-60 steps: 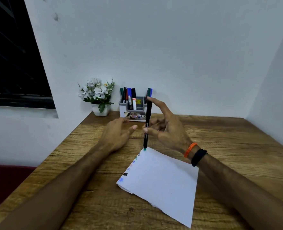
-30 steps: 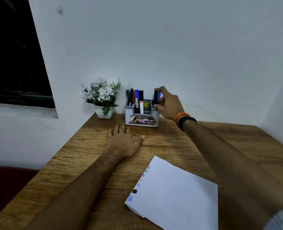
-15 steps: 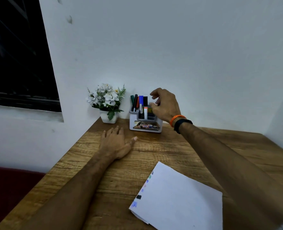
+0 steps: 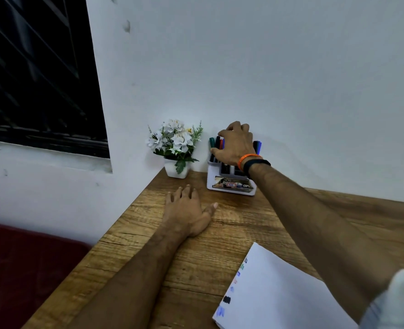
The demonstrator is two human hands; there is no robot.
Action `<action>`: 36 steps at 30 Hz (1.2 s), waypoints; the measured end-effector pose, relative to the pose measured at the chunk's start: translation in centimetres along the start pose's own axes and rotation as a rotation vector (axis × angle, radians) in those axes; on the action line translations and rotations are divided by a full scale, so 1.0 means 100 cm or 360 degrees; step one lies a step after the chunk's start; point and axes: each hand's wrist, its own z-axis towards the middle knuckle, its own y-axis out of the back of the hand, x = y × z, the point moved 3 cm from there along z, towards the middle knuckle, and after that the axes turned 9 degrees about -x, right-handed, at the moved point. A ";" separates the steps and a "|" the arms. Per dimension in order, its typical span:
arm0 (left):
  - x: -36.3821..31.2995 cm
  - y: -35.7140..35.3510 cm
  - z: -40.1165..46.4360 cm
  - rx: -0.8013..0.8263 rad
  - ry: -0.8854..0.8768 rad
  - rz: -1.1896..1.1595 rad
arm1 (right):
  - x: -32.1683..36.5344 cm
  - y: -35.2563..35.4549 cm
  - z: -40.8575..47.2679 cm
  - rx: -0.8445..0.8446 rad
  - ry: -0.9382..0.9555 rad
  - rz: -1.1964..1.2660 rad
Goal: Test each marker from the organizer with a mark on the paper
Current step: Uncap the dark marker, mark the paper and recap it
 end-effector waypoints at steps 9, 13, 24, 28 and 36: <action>0.000 0.000 -0.002 -0.0007 0.0003 0.0002 | -0.004 -0.004 0.003 0.0045 -0.0094 0.0081; -0.001 0.001 -0.003 -0.0006 0.0003 -0.0004 | -0.005 -0.006 0.007 0.0080 -0.0107 0.0042; -0.001 0.001 -0.002 0.0008 0.0010 0.0015 | -0.005 0.008 -0.023 -0.0384 -0.0056 0.0842; -0.001 0.000 -0.001 -0.0007 0.0007 0.0014 | -0.003 0.005 -0.034 -0.0339 -0.0201 0.0971; 0.000 -0.001 0.001 -0.0023 0.0012 0.0001 | 0.001 -0.017 -0.036 -0.0124 -0.0344 0.0846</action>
